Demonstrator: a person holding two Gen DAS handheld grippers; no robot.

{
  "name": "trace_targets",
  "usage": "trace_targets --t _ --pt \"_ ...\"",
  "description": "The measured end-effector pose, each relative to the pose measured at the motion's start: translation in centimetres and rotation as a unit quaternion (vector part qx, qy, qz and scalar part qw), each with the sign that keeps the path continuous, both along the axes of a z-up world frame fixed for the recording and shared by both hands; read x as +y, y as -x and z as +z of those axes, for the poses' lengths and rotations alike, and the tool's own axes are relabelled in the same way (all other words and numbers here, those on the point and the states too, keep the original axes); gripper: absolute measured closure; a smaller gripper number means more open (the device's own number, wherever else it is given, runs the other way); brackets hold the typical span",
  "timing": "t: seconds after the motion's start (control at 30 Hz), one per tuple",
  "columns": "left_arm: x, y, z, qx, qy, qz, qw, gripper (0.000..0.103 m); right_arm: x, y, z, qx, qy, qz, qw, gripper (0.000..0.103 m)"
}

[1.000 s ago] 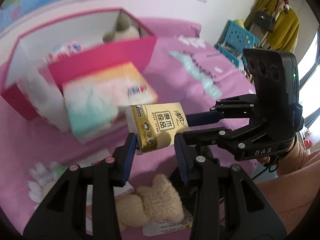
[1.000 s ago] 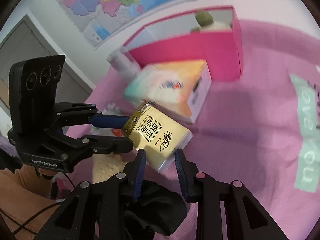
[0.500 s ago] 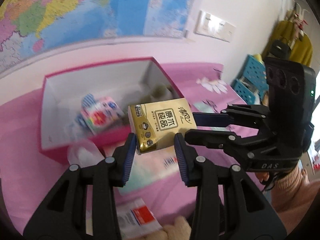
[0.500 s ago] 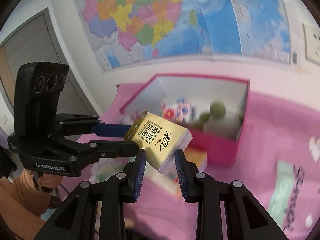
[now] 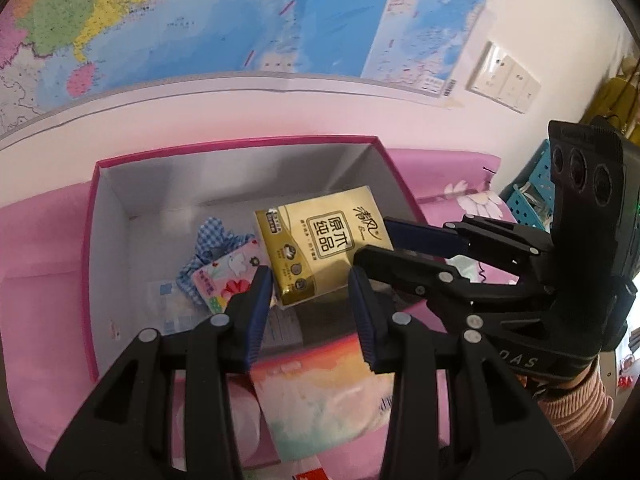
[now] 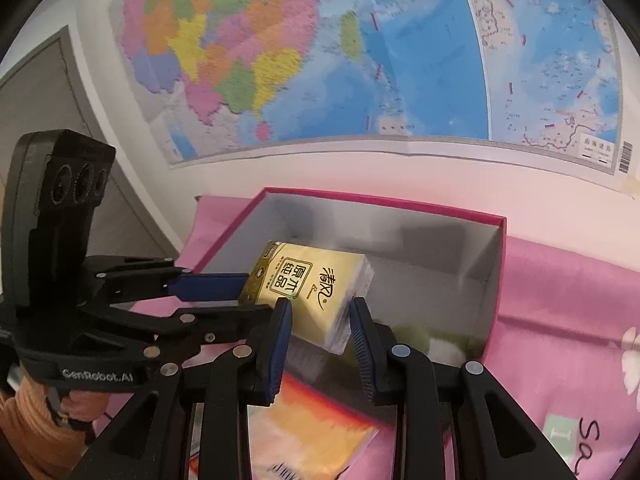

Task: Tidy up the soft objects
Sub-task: 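Carry the gold packet into the pink box and open the right gripper, then move the right gripper down to the black fabric item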

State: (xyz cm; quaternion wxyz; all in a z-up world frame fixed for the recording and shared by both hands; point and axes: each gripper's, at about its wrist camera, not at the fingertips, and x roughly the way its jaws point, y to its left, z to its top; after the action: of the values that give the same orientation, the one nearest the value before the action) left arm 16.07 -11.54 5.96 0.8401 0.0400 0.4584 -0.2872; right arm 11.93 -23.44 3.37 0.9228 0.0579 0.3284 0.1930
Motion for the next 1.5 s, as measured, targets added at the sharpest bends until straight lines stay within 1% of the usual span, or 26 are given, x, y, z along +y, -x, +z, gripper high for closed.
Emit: trace_targets --t 0.2,0.3,0.37,0.43,0.53,0.6,0.63,0.8,0.9,0.97,1.07,1.13,1.3,1.33,1.5 --pt "-0.5 -1.9 -0.9 0.024 -0.003 0.013 0.9996 0.062 -0.8 -2.2 -0.6 0.014 -0.003 -0.025 1.0 0.073" --pt "-0.3 -1.9 -1.0 0.025 -0.003 0.017 0.9995 0.062 -1.0 -2.7 -0.8 0.017 0.002 -0.044 0.999 0.073" --pt "-0.1 -1.3 -0.8 0.017 -0.007 0.015 0.9997 0.062 -1.2 -2.4 -0.7 0.012 0.003 -0.052 0.999 0.071" --pt "0.3 -0.8 -0.5 0.013 -0.005 0.01 0.9998 0.062 -1.3 -1.8 -0.6 0.01 -0.004 -0.047 0.999 0.071" --pt "1.1 0.6 0.3 0.001 0.002 -0.001 1.0 0.062 -1.3 0.2 -0.1 -0.003 -0.011 -0.035 0.999 0.069" --pt "1.9 2.2 0.8 -0.013 0.0 -0.007 0.9999 0.062 -1.4 1.7 0.4 -0.012 -0.021 -0.023 0.999 0.064" --pt "2.3 2.9 1.0 -0.018 0.001 -0.012 0.9998 0.062 -1.5 2.8 0.7 -0.016 -0.025 -0.014 0.999 0.064" --pt "4.0 5.8 1.7 -0.02 0.012 -0.014 0.9996 0.06 -1.8 7.8 1.5 -0.029 -0.045 0.029 0.998 0.049" --pt "4.7 7.1 1.8 -0.022 0.015 -0.008 0.9996 0.06 -1.7 10.4 1.0 -0.025 -0.041 0.045 0.998 0.047" --pt "5.1 8.0 1.9 -0.028 0.012 0.001 0.9995 0.06 -1.8 12.2 0.1 -0.015 -0.045 0.056 0.997 0.046" --pt "5.6 9.3 1.8 -0.023 0.021 -0.002 0.9995 0.06 -1.9 14.1 -1.3 0.004 -0.045 0.062 0.997 0.045" --pt "5.6 10.2 1.5 -0.021 0.02 -0.007 0.9996 0.06 -1.9 15.3 -2.7 0.024 -0.045 0.067 0.996 0.044" --pt "5.1 12.4 -0.6 -0.006 0.005 -0.03 0.9995 0.06 -1.8 17.7 -6.0 0.074 -0.048 0.076 0.993 0.036" --pt "4.9 12.9 -1.1 0.001 0.006 -0.036 0.9993 0.06 -1.8 17.9 -6.6 0.083 -0.049 0.078 0.992 0.036" --pt "3.7 15.4 -3.8 0.027 -0.012 -0.078 0.9966 0.06 -1.7 19.0 -9.5 0.127 -0.057 0.078 0.987 0.034"
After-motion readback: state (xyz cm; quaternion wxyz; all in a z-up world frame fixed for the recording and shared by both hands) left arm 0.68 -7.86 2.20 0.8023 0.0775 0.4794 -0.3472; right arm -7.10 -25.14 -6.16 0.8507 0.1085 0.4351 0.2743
